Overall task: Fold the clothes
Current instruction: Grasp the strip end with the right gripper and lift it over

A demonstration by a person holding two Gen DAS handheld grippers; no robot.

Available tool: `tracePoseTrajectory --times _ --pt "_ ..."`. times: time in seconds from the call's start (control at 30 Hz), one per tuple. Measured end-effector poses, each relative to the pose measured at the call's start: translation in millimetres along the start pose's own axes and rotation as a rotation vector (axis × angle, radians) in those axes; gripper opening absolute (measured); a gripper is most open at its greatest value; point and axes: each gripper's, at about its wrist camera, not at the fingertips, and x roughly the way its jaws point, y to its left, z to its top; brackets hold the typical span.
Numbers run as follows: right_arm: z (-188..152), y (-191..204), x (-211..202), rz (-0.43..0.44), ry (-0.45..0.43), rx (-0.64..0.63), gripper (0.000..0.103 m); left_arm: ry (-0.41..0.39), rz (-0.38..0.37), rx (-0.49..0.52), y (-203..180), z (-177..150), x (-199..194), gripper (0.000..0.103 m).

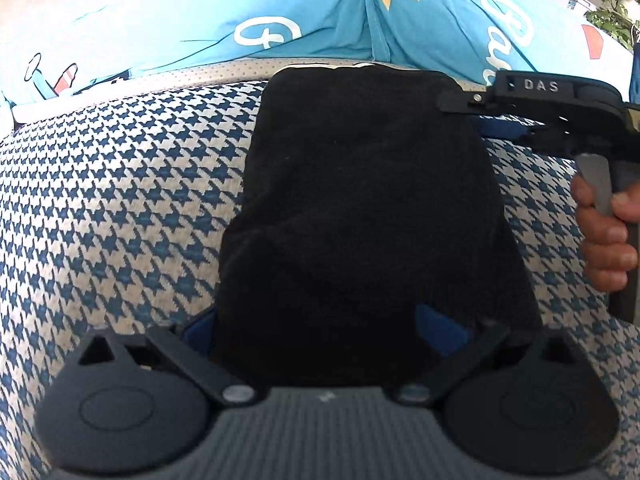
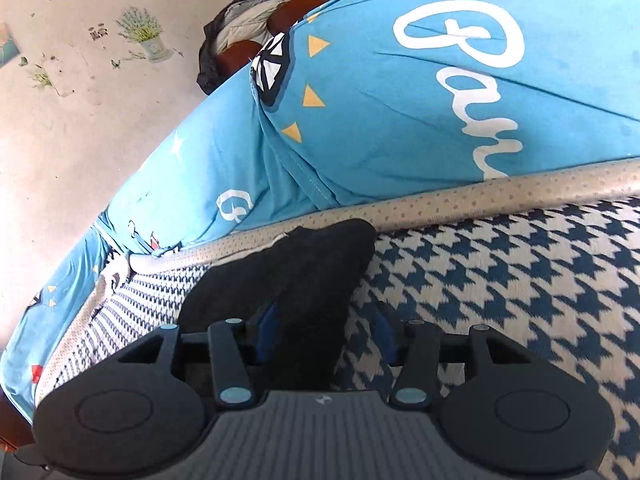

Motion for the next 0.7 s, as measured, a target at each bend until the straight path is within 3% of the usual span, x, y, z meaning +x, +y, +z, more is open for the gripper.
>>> tracePoseTrajectory --times 0.33,0.43,0.6,0.7 --pt "4 -4 23 0.109 -0.017 0.013 0.050 -0.001 0.013 0.014 -4 -2 3 0.103" --pt "5 -1 31 0.130 -0.006 0.003 0.044 0.000 0.014 0.013 -5 -1 3 0.103" --pt "6 -7 40 0.165 0.020 0.053 0.020 0.002 0.014 0.009 -6 0 3 0.103" --pt "6 -7 40 0.158 0.016 0.061 0.015 0.003 0.014 0.007 -7 1 3 0.103"
